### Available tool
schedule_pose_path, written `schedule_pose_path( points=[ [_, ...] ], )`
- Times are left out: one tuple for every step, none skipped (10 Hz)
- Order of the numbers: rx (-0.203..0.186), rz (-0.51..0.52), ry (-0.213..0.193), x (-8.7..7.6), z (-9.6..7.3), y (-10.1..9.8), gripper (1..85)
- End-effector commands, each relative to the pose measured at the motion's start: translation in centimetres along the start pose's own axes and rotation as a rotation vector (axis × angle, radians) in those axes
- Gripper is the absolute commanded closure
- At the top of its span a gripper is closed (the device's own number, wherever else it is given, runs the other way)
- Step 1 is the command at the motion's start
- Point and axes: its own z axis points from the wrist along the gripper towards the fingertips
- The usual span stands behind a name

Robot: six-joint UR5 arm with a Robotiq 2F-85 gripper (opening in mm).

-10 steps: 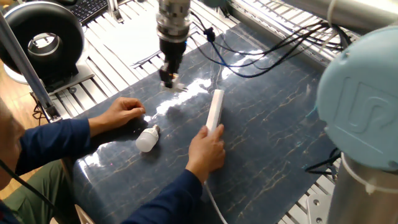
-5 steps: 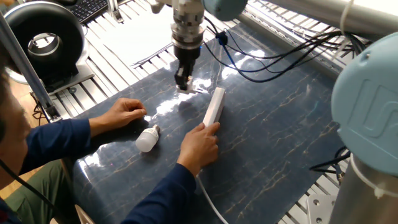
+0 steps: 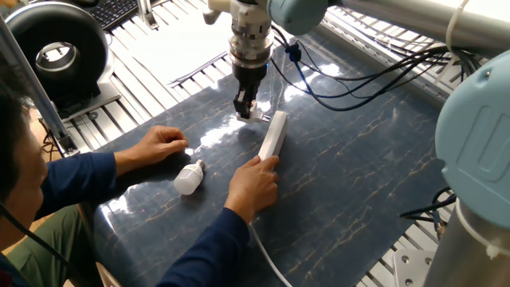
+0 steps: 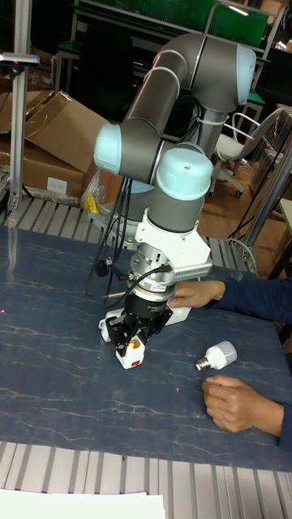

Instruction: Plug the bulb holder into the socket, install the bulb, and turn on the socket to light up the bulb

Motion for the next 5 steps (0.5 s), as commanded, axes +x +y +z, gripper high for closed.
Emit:
schedule_pose_path(
  points=[
    [-0.011,0.035,0.001,-0.16,0.45,1.15,84.3],
    [-0.008,0.040,-0.001,-0.30,0.61,1.43,84.3],
    [-0.010,0.044,-0.001,-0.39,0.78,1.75,84.3],
    [-0.005,0.049,0.000,-0.37,0.89,1.86,84.3],
    [-0.001,0.044,-0.001,-0.22,0.98,1.70,84.3]
  ],
)
